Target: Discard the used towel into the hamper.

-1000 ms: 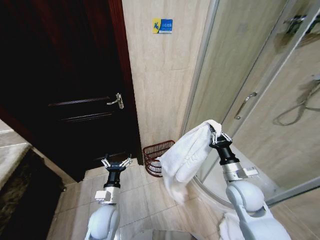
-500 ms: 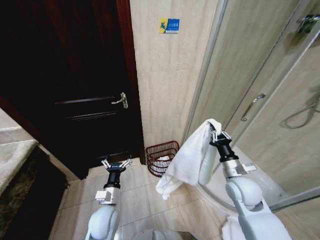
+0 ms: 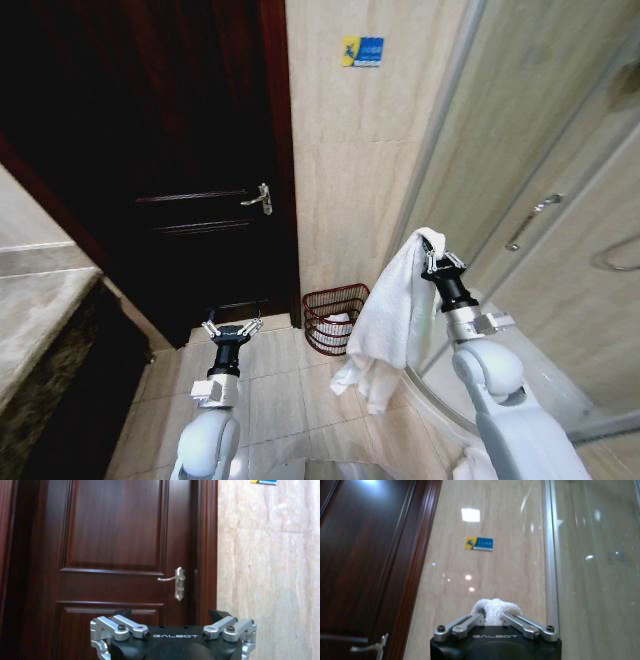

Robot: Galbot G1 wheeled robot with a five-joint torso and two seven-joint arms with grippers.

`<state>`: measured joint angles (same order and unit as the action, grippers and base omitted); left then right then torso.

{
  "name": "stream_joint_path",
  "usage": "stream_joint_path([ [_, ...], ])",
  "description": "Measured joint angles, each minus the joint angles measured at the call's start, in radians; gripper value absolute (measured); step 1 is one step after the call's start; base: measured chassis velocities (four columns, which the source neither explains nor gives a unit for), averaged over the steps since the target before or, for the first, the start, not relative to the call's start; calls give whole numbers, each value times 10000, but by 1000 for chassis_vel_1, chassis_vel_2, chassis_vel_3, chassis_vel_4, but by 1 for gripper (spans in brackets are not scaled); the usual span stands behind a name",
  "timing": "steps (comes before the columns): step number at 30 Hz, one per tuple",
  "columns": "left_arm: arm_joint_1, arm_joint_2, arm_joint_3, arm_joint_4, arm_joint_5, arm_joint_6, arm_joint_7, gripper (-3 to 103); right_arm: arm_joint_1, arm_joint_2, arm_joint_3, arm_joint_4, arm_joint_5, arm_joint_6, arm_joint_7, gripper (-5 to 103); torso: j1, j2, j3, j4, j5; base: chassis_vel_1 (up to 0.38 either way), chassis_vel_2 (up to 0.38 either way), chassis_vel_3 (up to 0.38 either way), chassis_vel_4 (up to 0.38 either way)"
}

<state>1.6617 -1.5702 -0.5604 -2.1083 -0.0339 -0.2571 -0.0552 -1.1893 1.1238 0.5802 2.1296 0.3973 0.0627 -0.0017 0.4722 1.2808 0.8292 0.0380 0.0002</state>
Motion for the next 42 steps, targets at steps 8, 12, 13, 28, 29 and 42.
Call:
stream_joint_path([
  [8,2,-17,-49,190,25,-72,-80,100,2104,-994,-224,-130,1638,-1294,793,2,0,0,0,-1,-1,0,0,0,0],
  [12,87,-99,-128,252,32,-171,-181,100,3772,-1977,-552,-579,2980,-1766,985,2,1,0,0,-1,-4,0,0,0,0],
  [13,169,-104,-126,255,48,-220,-192,100,4218,-2136,-638,-750,3274,-1833,952,2,1,0,0,-2,-6,0,0,0,0],
  [28,283,-39,-132,593,229,-558,-288,100,10481,-1027,-3657,-3954,3683,-2077,1308,2,1,0,0,2,-6,0,0,0,0],
  [29,240,-50,-133,636,216,-584,-284,100,11014,-877,-3858,-4479,3605,-2068,1274,2,2,-1,1,1,-2,0,0,0,0],
  [42,268,-68,-172,998,-150,-1405,-106,100,14945,289,-4521,-9027,2946,-1678,531,2,-1,2,-1,-4,1,0,0,0,0],
])
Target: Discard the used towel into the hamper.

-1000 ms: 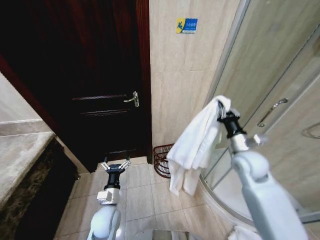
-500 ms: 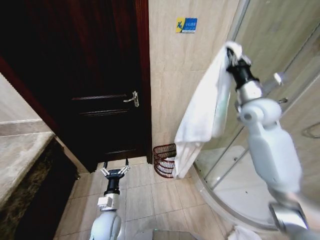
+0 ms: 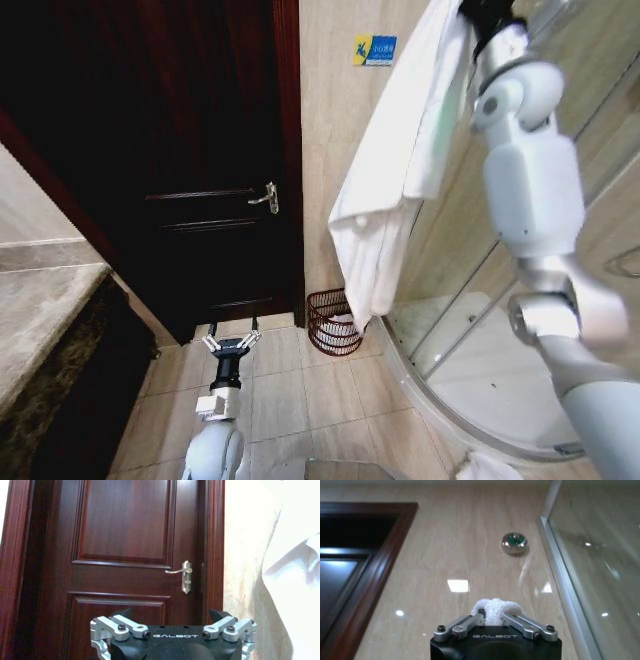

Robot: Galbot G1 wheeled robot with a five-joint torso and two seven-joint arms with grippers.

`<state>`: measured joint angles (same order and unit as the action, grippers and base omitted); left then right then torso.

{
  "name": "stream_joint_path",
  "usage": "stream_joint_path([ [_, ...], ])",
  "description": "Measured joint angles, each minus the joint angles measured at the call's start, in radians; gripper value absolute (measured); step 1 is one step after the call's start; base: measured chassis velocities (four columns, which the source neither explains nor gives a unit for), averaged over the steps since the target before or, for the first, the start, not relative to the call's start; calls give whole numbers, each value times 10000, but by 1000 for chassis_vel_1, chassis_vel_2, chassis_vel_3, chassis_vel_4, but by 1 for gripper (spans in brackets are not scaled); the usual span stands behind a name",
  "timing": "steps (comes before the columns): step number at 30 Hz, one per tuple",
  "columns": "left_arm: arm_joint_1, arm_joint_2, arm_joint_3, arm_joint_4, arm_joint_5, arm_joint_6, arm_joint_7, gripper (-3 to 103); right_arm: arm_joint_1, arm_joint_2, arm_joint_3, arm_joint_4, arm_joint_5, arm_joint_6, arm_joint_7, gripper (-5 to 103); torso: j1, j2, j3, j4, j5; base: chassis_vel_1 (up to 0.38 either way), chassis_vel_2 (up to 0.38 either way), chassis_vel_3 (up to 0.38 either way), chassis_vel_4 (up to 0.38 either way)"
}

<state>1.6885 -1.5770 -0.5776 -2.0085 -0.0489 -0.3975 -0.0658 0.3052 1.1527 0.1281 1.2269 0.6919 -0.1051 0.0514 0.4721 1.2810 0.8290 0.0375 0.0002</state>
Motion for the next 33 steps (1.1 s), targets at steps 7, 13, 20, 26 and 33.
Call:
stream_joint_path([
  [7,176,-39,-287,-105,-39,-162,26,100,180,599,-180,-1067,-158,297,-73,2,2,-1,2,5,0,0,0,0,0],
  [13,288,-53,-544,-130,-155,-313,37,100,-215,813,-212,-987,-266,395,-98,2,0,0,0,3,-4,0,0,0,0],
  [20,294,-83,-589,-52,-167,-369,90,100,-1321,580,-267,-191,-248,399,-50,2,0,-3,1,0,0,0,0,0,0],
  [26,333,-199,-564,-67,-70,-355,85,100,-1945,446,-486,214,-44,473,33,2,-116,-250,-126,-2,0,0,0,0,0],
  [33,394,-223,-478,-119,-39,-364,72,100,-1228,727,-777,106,225,469,209,2,-290,-637,-343,3,-7,0,0,0,0],
])
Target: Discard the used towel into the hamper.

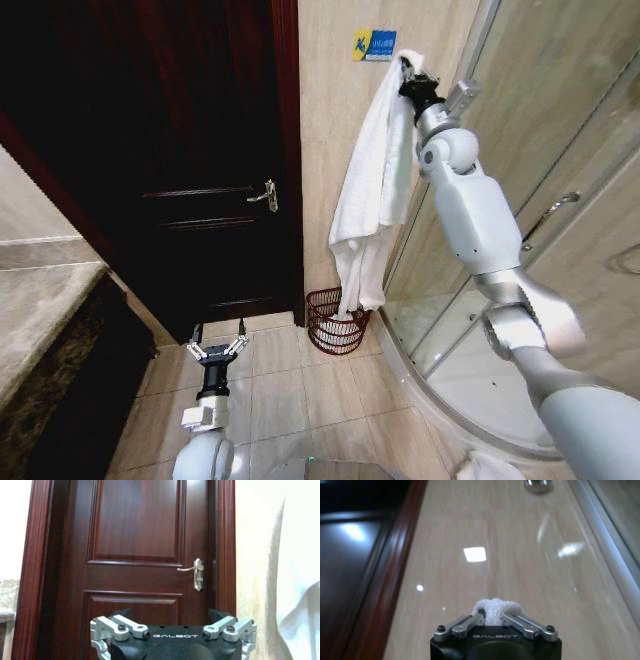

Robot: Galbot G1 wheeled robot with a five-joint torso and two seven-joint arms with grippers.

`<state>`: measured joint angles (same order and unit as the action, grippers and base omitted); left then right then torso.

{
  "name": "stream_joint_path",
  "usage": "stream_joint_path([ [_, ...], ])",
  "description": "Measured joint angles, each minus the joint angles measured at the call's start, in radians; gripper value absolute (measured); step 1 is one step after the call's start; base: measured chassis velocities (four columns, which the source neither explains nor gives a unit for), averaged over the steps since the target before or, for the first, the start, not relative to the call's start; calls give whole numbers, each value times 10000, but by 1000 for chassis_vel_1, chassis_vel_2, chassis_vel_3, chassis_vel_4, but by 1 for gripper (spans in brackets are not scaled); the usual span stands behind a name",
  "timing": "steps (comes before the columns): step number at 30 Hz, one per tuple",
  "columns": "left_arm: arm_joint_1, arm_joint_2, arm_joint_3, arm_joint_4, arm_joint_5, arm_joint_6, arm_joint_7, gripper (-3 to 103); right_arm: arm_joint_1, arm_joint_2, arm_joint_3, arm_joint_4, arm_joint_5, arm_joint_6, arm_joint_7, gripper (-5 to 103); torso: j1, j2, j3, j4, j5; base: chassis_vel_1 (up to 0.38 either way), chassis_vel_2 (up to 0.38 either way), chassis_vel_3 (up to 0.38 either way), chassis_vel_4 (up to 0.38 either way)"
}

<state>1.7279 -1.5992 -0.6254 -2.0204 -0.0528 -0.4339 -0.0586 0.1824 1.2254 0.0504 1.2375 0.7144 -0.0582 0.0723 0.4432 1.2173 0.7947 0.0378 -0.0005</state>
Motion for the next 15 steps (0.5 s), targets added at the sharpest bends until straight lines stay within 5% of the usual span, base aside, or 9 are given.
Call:
stream_joint_path([
  [15,208,-9,-21,-10,-24,-217,-27,100,1175,538,-51,-1407,48,-145,-100,2,-384,-853,-464,-3,9,0,0,0,0],
])
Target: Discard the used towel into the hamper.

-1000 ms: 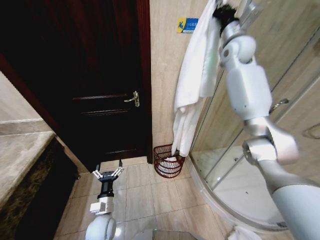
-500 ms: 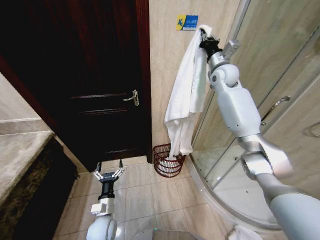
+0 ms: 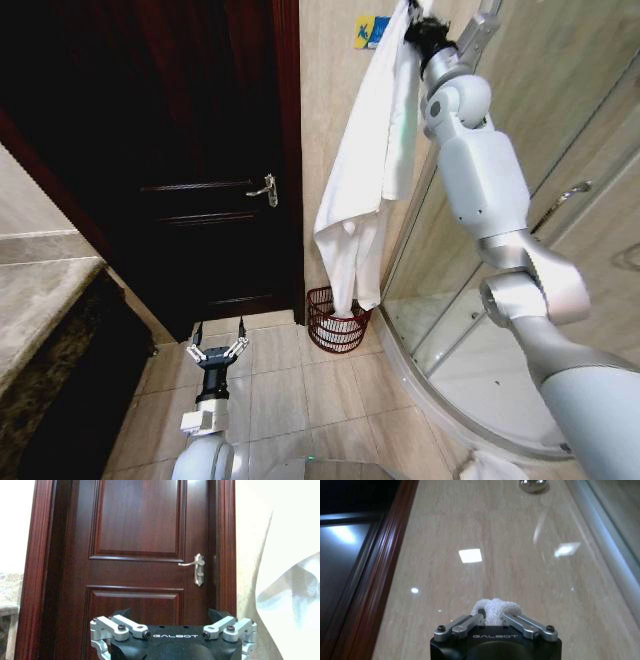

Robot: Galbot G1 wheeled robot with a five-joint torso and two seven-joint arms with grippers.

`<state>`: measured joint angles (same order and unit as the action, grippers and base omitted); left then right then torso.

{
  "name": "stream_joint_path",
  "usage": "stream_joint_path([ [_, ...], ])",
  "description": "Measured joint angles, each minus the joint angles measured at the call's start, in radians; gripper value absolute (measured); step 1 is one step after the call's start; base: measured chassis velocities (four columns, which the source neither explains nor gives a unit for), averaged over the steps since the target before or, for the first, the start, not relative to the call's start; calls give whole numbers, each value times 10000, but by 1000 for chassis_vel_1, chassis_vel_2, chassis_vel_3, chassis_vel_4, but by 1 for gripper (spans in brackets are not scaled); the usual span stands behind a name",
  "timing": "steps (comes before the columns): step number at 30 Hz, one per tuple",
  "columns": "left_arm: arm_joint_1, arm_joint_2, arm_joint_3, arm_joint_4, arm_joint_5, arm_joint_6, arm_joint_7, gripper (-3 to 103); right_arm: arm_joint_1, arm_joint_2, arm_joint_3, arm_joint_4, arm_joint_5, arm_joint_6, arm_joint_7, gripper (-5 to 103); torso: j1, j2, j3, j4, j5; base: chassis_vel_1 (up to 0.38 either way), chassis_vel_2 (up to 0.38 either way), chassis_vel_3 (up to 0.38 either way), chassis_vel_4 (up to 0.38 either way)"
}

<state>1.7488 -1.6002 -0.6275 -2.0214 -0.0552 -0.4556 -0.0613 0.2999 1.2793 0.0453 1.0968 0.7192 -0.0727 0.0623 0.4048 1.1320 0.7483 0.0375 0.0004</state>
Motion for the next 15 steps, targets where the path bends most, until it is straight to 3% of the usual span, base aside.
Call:
stream_joint_path([
  [10,41,-30,43,160,-6,-158,-38,100,1015,649,-25,-874,-18,-21,60,2,-244,-537,-300,4,-6,0,0,0,0],
  [15,68,-31,57,179,-3,-209,-40,100,1087,592,-58,-996,-5,-25,60,2,-349,-781,-435,0,-1,0,0,0,0],
])
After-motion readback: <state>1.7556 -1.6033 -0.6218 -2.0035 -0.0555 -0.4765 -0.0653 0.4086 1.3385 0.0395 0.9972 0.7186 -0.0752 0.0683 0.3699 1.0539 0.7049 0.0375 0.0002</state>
